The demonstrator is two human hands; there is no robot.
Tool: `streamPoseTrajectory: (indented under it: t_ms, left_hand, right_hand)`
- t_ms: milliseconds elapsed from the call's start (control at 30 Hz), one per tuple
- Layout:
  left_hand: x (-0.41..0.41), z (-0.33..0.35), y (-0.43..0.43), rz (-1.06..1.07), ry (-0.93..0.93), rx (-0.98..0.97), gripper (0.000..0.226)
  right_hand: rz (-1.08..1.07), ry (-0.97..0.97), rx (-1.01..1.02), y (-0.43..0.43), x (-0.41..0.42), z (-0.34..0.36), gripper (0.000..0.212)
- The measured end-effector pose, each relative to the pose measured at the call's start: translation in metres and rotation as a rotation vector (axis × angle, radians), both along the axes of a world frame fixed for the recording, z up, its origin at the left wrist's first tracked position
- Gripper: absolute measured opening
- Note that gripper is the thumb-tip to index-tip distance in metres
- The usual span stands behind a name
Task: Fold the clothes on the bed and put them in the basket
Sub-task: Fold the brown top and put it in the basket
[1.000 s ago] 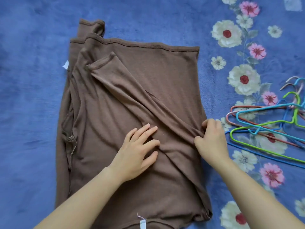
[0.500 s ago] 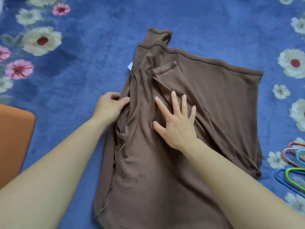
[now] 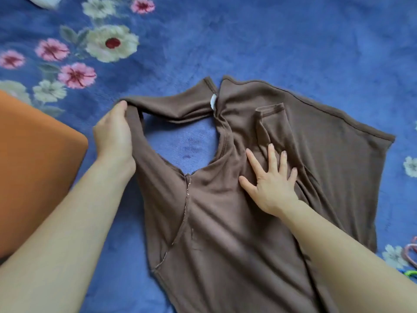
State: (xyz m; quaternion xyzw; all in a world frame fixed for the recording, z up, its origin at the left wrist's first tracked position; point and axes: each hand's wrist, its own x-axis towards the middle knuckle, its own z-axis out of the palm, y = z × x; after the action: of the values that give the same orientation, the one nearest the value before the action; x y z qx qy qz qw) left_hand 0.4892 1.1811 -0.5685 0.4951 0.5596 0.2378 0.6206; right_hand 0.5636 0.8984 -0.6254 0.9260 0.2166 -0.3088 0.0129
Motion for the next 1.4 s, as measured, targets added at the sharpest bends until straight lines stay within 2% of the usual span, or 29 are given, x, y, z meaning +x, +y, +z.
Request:
streamPoseTrajectory:
  t_ms: [67,133,200,267,300,367,400,433,500,533,600,733,833,933,1000,1033,1133,1200,1300,1400]
  left_hand:
    - [0.007,0.025,-0.046,-0.218,-0.157,0.270,0.017]
    - [0.002,0.032,-0.091,-0.636,-0.188,0.476,0.032]
    - [-0.015,0.025,-0.123,-1.073,0.016,0.708,0.055]
    - [-0.034,0.000,-0.141,-1.444,0.252,0.888,0.062]
    - [-0.044,-0.012,-0.146,-1.567,0.317,0.899,0.062]
    - [-0.059,-0.030,-0.149,-1.675,0.376,0.904,0.062]
    - [-0.065,-0.033,-0.148,-1.694,0.345,0.912,0.062]
    - [-0.071,-0.035,-0.148,-1.679,0.311,0.940,0.061]
    - [-0.079,-0.043,-0.145,-1.593,0.263,1.035,0.060]
    - [-0.082,-0.046,-0.142,-1.567,0.268,1.077,0.059]
    - [-0.083,-0.041,-0.136,-1.511,0.350,1.121,0.055]
    - [-0.087,-0.036,-0.128,-1.320,0.644,1.147,0.042]
    - [-0.089,-0.031,-0.127,-1.200,0.708,1.099,0.038]
    - [-0.092,-0.024,-0.130,-1.090,0.663,1.085,0.039]
    - [-0.098,-0.023,-0.137,-1.091,0.579,1.083,0.038]
    - [-0.103,-0.024,-0.142,-1.119,0.539,1.098,0.035]
    - [-0.121,-0.034,-0.153,-1.277,0.508,1.129,0.039]
    - [-0.131,-0.044,-0.154,-1.340,0.537,1.118,0.051]
    - [-0.139,-0.046,-0.148,-1.332,0.547,1.129,0.042]
    - [-0.147,-0.040,-0.141,-1.242,0.535,1.165,0.030]
  right_hand:
    - [-0.001,0.042,-0.005,0.002,0.006,0.006,0.071]
    - [-0.049,0.045,0.044,0.001,0.012,0.013,0.065]
    - [-0.192,-0.082,0.256,-0.004,0.017,0.023,0.039]
    - [-0.509,-0.162,0.524,-0.005,0.021,0.031,0.023]
    - [-0.706,-0.081,0.651,-0.002,0.024,0.035,0.023]
    - [-0.995,0.209,0.802,0.012,0.028,0.038,0.025]
    - [-1.040,0.295,0.814,0.019,0.028,0.037,0.028]
    - [-0.996,0.312,0.779,0.024,0.028,0.031,0.031]
    - [-0.838,0.168,0.630,0.033,0.029,0.019,0.034]
    - [-0.791,0.082,0.575,0.038,0.030,0.017,0.028]
    - [-0.791,0.057,0.602,0.050,0.035,0.020,0.014]
    - [-1.068,0.231,0.899,0.068,0.050,0.044,0.022]
    - [-1.165,0.134,1.248,0.061,0.074,0.072,0.027]
    - [-1.317,-0.002,1.522,0.014,0.109,0.090,0.028]
    - [-1.436,-0.085,1.504,-0.029,0.119,0.087,0.027]
    - [-1.510,-0.068,1.452,-0.049,0.117,0.078,0.024]
    - [-1.687,0.108,1.177,-0.093,0.095,0.044,0.009]
    - [-1.706,0.175,1.086,-0.105,0.087,0.028,0.014]
    - [-1.631,0.086,1.069,-0.099,0.095,0.028,0.023]
    - [-1.525,-0.019,1.231,-0.102,0.111,0.042,0.039]
